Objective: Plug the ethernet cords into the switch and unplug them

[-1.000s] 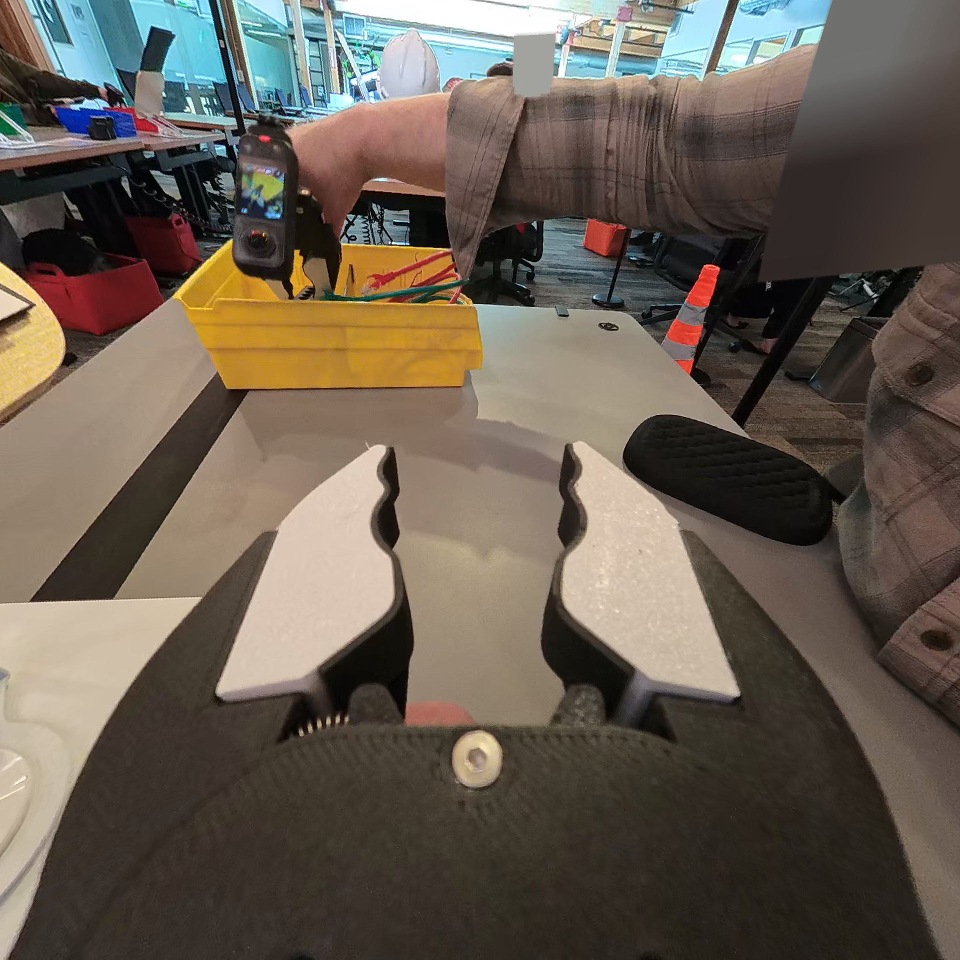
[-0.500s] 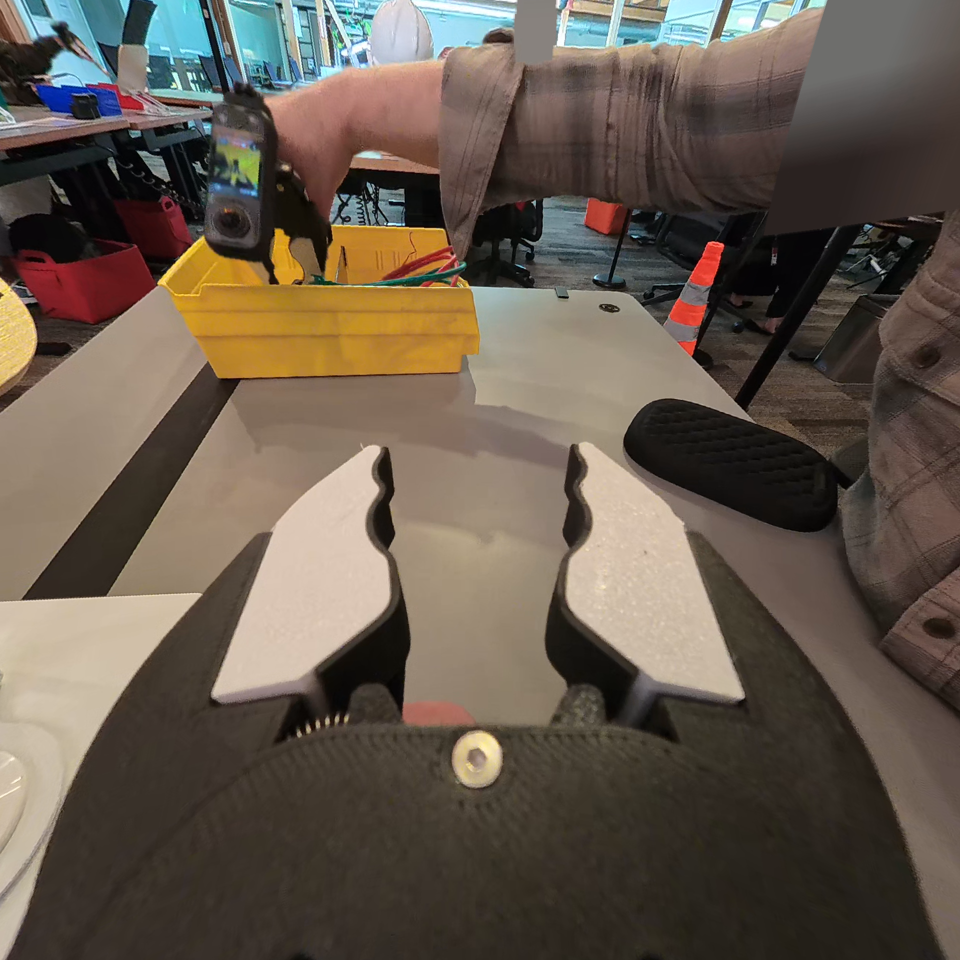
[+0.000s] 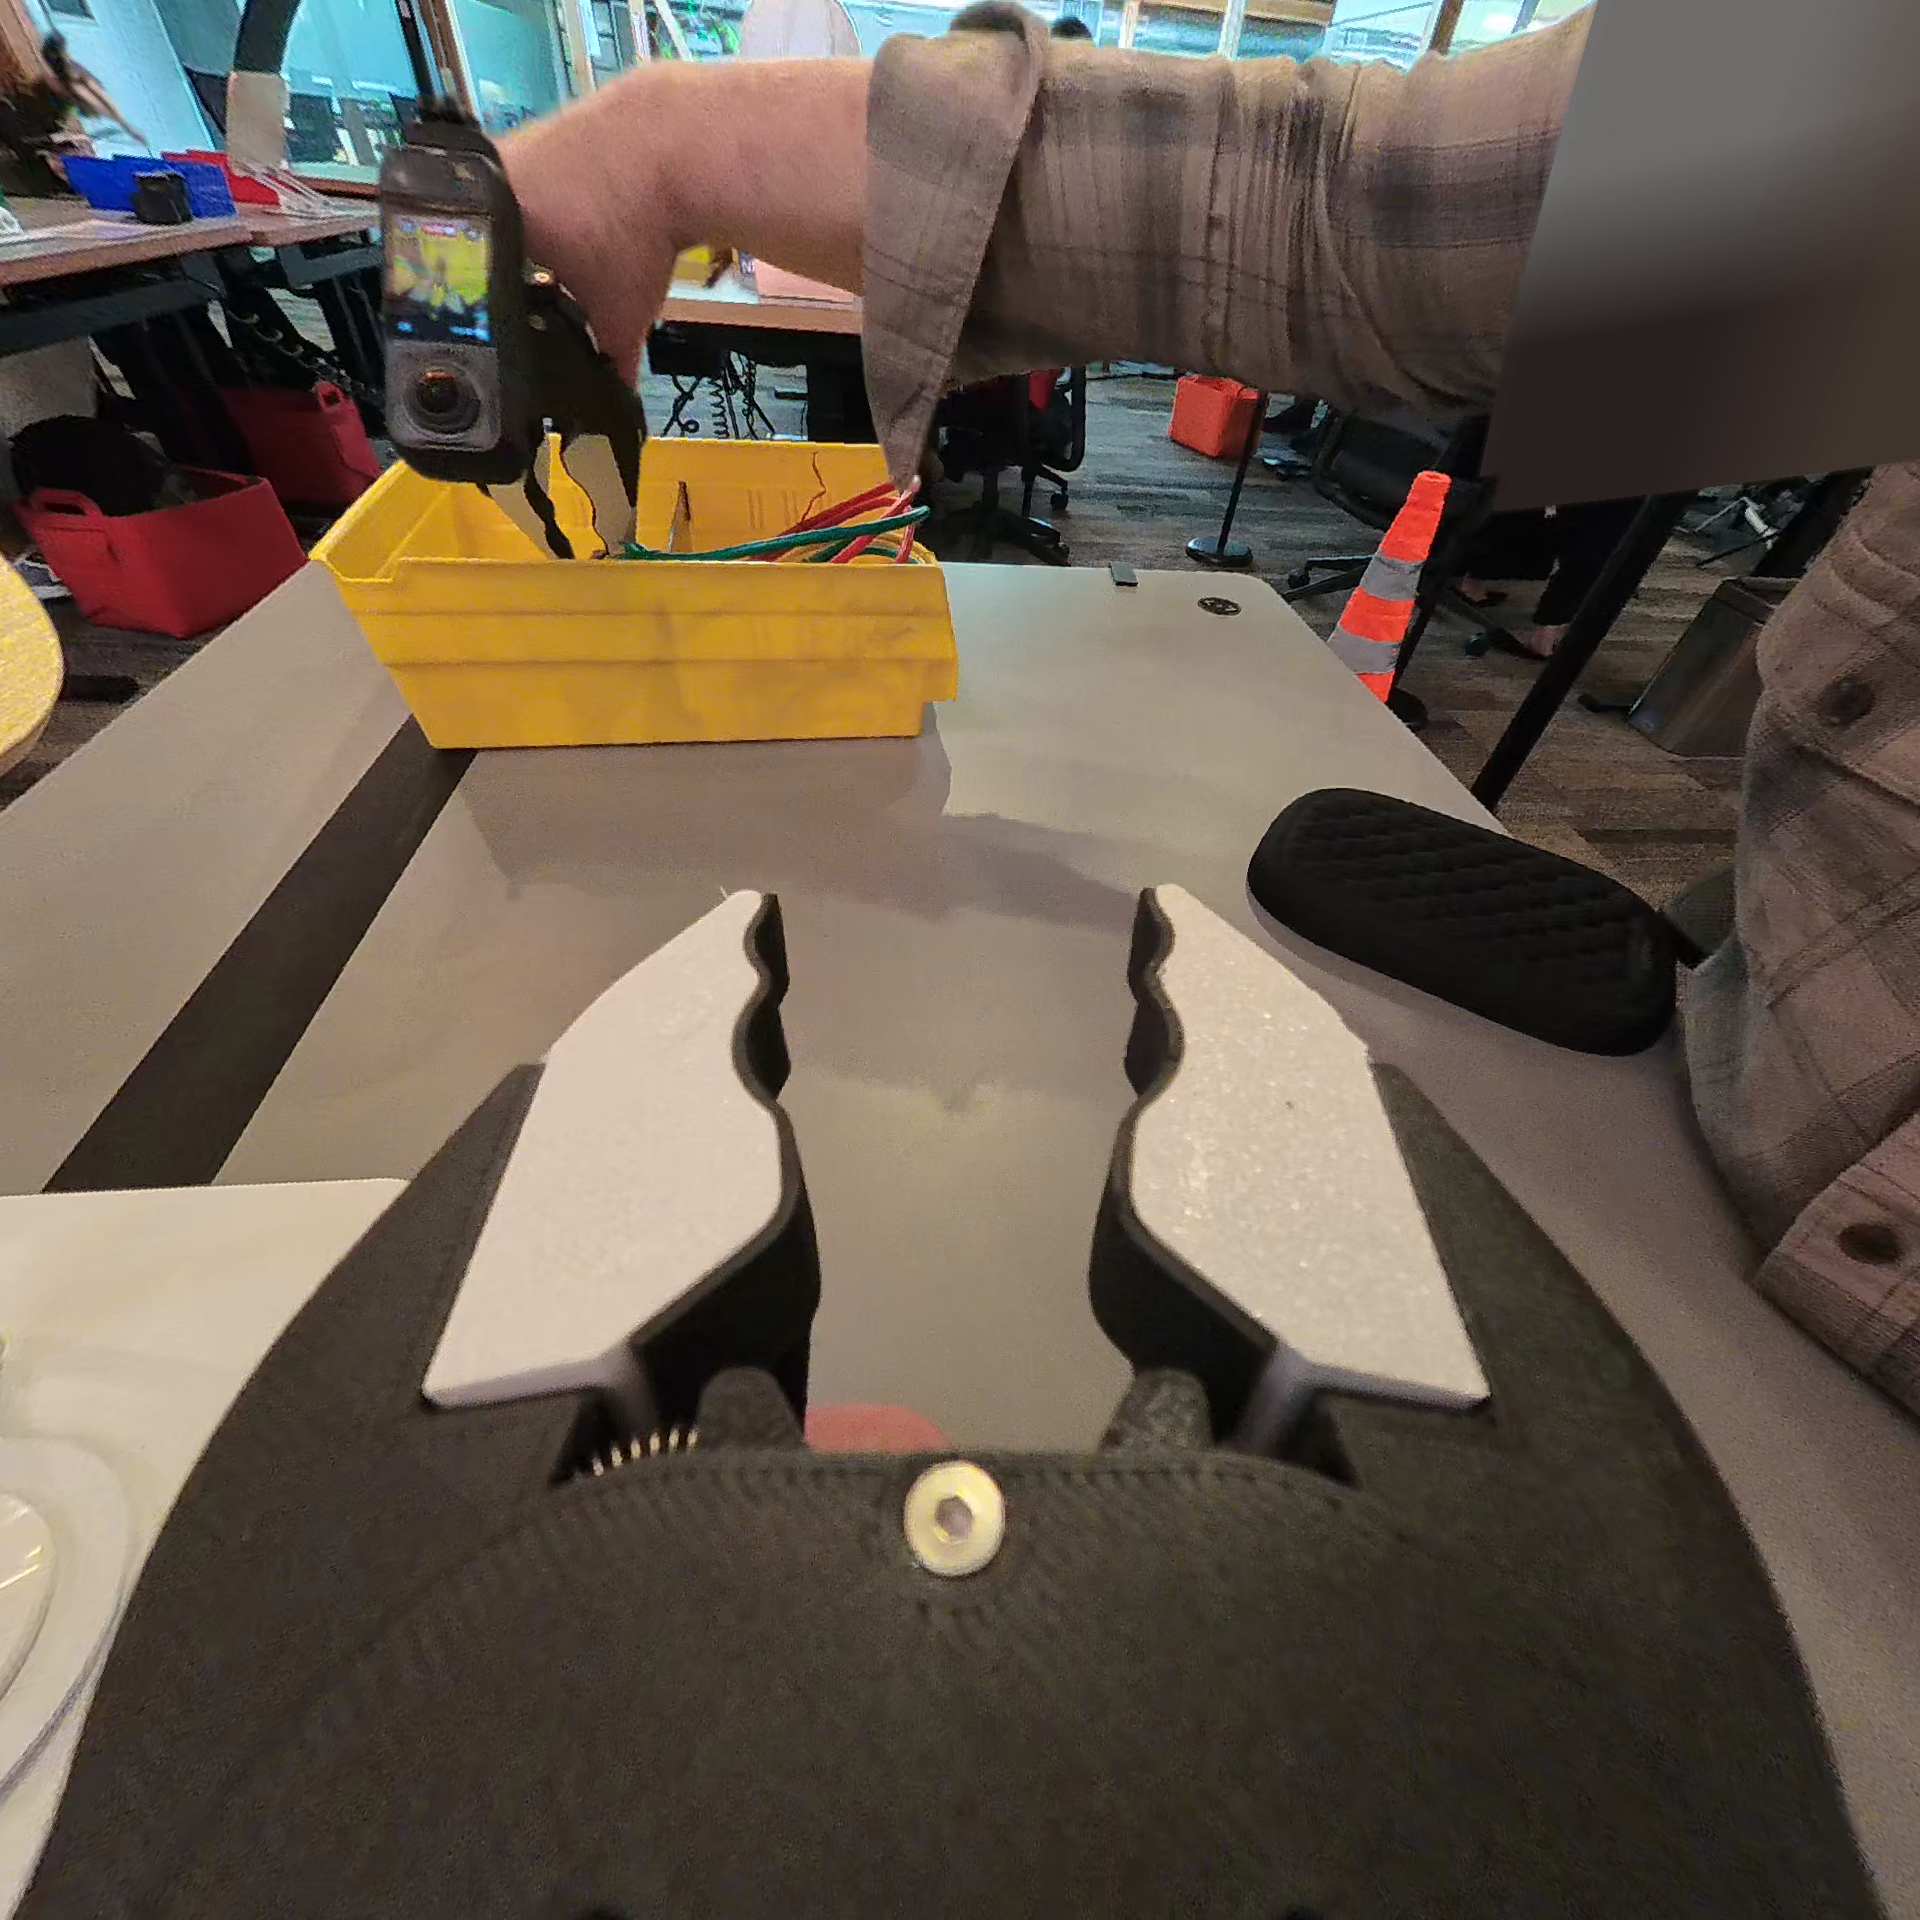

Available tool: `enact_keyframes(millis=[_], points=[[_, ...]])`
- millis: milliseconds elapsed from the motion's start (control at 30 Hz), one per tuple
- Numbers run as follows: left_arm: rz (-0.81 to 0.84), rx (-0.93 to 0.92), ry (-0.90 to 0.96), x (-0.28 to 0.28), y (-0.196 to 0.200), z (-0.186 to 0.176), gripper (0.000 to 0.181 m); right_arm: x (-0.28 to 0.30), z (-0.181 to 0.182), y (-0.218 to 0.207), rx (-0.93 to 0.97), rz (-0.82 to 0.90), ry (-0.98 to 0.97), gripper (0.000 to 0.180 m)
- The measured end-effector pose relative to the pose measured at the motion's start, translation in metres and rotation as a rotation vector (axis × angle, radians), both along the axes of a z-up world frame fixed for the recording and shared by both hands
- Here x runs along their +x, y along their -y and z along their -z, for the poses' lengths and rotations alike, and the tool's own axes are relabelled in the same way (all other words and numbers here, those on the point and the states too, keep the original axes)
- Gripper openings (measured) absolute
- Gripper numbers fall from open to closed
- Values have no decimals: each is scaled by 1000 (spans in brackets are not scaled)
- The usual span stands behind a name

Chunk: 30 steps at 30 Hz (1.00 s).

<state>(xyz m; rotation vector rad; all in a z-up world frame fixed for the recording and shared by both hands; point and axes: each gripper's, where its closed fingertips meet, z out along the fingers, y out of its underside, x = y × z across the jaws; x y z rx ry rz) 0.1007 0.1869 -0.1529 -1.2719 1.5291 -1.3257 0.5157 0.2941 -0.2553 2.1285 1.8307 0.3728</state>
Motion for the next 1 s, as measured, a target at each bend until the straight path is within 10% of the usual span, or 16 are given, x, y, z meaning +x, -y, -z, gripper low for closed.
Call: enact_keyframes(millis=[1000], points=[[15, 0, -26, 1, 2, 7, 62, 6, 38, -31, 60, 62, 46, 53]])
